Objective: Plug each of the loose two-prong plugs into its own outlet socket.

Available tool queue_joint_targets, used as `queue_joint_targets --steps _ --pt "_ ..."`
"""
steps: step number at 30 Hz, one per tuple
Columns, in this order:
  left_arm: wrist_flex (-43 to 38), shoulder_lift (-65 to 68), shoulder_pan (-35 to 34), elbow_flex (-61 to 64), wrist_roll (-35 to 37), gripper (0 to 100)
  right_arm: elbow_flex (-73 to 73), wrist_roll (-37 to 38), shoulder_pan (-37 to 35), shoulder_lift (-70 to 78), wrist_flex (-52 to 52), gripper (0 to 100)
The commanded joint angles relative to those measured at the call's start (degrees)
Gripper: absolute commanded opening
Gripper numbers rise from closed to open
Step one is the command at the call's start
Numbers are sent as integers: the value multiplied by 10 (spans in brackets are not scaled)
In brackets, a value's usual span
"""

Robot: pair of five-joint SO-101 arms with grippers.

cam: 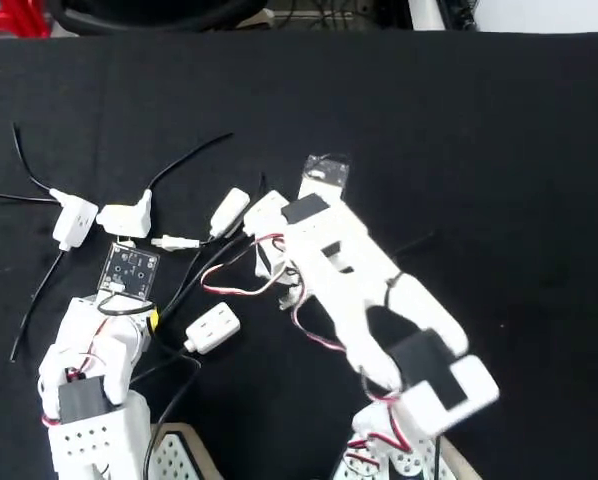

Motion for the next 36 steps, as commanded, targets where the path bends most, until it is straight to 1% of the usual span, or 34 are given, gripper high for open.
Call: queue_joint_targets --steps 1,4,8,9,11,13,15,19,21,22,27,30,33,36 --pt "-11 -3 7 10 -5 241 -16 -42 -8 35 -23 333" --pt "-11 -3 7 10 -5 241 -28 -41 -6 47 -22 233" --pt "-11 -3 7 10 -5 241 -29 -40 -5 45 -23 41" --pt "-11 -3 7 10 -5 241 -30 -40 -5 45 -23 25" --pt "-11 -3 7 10 -5 241 -28 -40 -4 45 -22 41" --pt "-11 -3 7 10 -6 241 -23 -37 -4 47 -21 35" --pt "-11 -3 7 10 -6 241 -22 -3 -4 47 -10 9" --pt "-11 -3 7 10 -6 241 -41 83 -2 44 50 11" --pt "-11 -3 7 10 -6 241 -56 151 -1 44 78 11" --pt "-11 -3 7 10 -6 241 -64 202 0 45 87 11" --pt "-11 -3 7 10 -6 241 -92 519 39 51 93 11" --pt "-11 -3 7 10 -6 241 -90 677 72 51 97 11" --pt "-11 -3 7 10 -6 241 -85 782 87 55 127 12" --pt "-11 -3 7 10 -6 241 -83 823 86 85 155 17"
